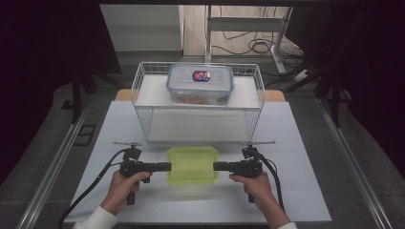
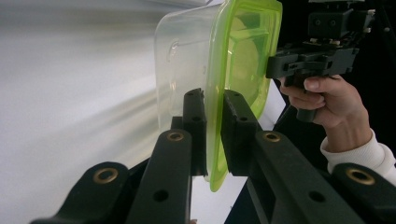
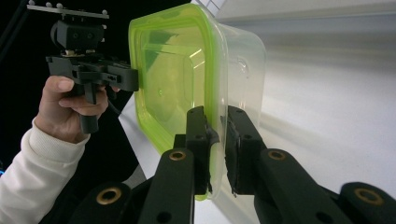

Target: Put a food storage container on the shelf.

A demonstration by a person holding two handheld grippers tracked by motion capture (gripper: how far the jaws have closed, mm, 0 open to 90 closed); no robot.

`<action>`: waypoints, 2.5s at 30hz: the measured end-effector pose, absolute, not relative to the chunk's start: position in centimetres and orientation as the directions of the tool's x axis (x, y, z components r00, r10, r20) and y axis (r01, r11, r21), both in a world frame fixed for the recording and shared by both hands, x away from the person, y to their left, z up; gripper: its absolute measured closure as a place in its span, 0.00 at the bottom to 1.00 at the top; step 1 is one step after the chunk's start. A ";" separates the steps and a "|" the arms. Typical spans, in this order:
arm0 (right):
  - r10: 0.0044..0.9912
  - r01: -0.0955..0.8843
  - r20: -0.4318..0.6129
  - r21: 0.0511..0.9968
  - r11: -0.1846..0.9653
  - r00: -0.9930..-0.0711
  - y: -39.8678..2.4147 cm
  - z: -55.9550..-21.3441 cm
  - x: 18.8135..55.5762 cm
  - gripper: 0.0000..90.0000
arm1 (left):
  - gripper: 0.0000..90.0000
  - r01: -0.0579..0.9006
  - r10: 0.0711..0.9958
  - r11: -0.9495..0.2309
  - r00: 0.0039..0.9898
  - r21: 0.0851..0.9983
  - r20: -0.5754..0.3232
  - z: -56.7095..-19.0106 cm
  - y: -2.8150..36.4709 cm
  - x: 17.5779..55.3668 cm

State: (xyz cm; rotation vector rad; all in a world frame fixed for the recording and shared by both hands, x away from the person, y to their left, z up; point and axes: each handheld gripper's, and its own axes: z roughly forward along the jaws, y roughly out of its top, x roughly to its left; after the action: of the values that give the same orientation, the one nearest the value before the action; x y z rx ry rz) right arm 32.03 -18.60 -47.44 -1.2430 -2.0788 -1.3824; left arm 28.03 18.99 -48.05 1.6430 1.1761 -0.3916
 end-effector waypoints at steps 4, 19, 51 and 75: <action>0.463 0.808 0.685 0.573 0.134 -0.563 -18.7 -46.9 31.8 0.89 | 0.90 0.824 0.501 0.007 0.487 0.566 -0.716 -47.2 19.0 27.7; 0.452 0.739 0.622 0.660 0.135 -0.639 -18.8 -43.8 30.6 0.89 | 0.91 0.773 0.499 0.011 0.545 0.634 -0.674 -44.7 18.9 26.6; 0.460 0.685 0.568 0.716 0.132 -0.682 -18.0 -38.9 32.6 0.89 | 0.91 0.755 0.490 0.033 0.559 0.655 -0.669 -40.3 19.8 29.1; 0.459 0.621 0.526 0.780 0.077 -0.716 -18.8 -29.5 35.8 0.90 | 0.91 0.722 0.453 0.043 0.603 0.691 -0.657 -31.4 19.5 34.8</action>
State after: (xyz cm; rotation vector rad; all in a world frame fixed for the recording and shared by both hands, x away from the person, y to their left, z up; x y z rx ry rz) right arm 35.85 -18.77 -29.45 -1.1114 -2.1957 -1.7133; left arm 34.81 19.52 -31.39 1.5945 1.0059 -0.2712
